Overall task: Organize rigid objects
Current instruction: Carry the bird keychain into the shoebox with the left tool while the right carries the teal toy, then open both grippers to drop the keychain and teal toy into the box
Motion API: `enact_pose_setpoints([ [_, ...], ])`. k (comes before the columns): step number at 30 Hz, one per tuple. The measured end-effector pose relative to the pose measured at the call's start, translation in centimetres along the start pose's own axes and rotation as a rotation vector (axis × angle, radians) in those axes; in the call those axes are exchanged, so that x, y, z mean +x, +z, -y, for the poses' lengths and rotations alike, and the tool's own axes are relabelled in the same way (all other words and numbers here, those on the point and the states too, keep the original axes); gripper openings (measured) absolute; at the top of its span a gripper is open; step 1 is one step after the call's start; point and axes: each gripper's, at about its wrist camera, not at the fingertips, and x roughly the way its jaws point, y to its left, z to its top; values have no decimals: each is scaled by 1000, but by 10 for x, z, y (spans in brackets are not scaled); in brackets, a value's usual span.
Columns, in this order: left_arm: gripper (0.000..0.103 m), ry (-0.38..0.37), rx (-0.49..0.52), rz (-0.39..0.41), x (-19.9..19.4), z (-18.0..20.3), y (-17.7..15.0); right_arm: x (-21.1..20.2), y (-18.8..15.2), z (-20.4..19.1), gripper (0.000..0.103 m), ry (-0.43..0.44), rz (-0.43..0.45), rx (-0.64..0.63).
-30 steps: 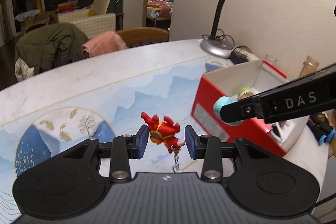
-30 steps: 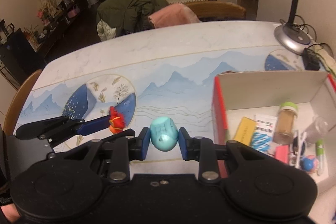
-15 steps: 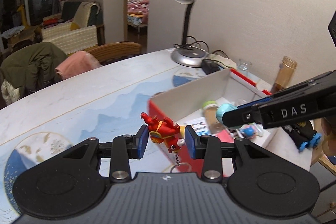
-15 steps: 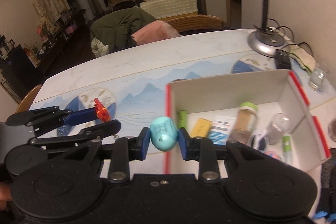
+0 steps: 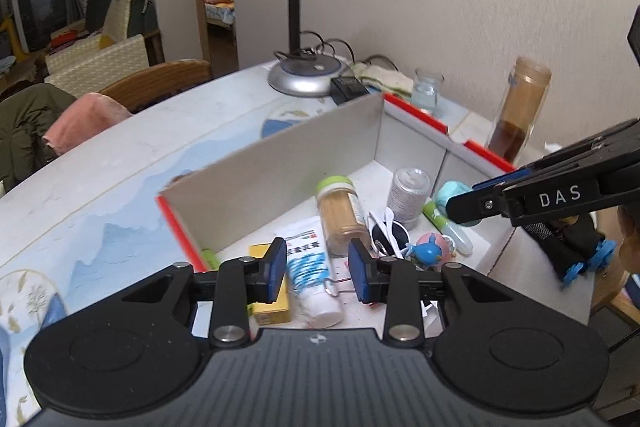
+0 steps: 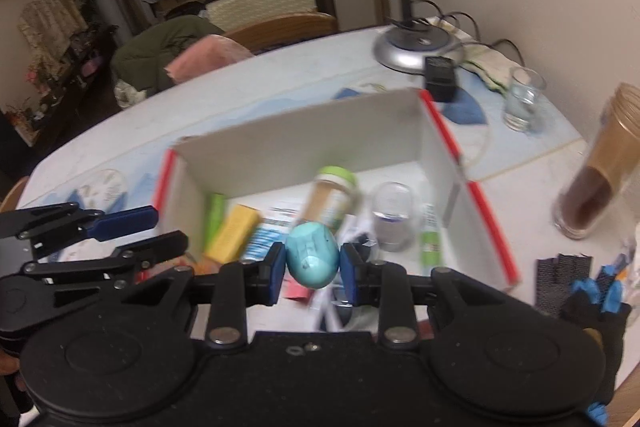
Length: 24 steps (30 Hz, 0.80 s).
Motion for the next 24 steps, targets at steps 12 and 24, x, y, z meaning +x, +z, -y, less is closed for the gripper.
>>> enact_pose_setpoints([
  [12,33,22,-10,-125,50,10,-2,46,-3,30,28,-43,-73,-53],
  [24,33,13,-41,-171,59,7,-8,75,1,29,29,-62,-118,-82],
])
